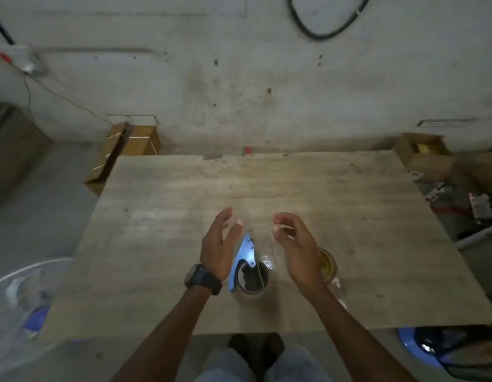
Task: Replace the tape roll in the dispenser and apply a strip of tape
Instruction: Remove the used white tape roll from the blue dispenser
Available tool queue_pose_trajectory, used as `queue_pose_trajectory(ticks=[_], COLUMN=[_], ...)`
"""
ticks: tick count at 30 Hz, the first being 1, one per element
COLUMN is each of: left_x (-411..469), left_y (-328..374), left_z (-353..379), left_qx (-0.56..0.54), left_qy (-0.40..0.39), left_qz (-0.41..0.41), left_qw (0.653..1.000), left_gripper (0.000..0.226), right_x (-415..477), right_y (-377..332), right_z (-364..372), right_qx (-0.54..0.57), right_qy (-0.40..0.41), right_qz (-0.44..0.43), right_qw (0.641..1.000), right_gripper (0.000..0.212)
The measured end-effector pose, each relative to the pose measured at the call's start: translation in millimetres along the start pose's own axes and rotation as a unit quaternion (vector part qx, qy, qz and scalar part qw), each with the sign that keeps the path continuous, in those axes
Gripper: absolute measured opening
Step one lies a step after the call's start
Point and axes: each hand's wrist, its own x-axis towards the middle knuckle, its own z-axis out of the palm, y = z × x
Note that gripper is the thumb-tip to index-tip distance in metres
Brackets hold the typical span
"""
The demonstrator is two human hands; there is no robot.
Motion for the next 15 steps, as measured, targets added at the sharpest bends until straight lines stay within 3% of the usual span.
queue_pose_trajectory(ticks=[4,10,15], left_x=[2.4,10.4,2.6], left_y=[-53.6,-129.6,-161.5], left_z=[12.4,24.9,28.1], left_qx=[-0.019,-0.074,-0.113], left_qy=[0.015,0.034,0.013], left_qz=[0.021,0.086,0.152], left_qw=[0.999,0.993,0.982], left_gripper=[0.063,0.056,0.055], right_x=[2.8,5.7,-8.7], right_y=[44.5,120.9,160.9], right_z=[11.4,24.1,38.1], right_qx=[0.004,0.007,0.072], right_qy=[-0.028,-0.045,-0.073], right_qz=[-0.011,-0.070,-0.110], right_qw=[1.000,0.996,0.989], right_gripper=[0.028,0.027,0.017])
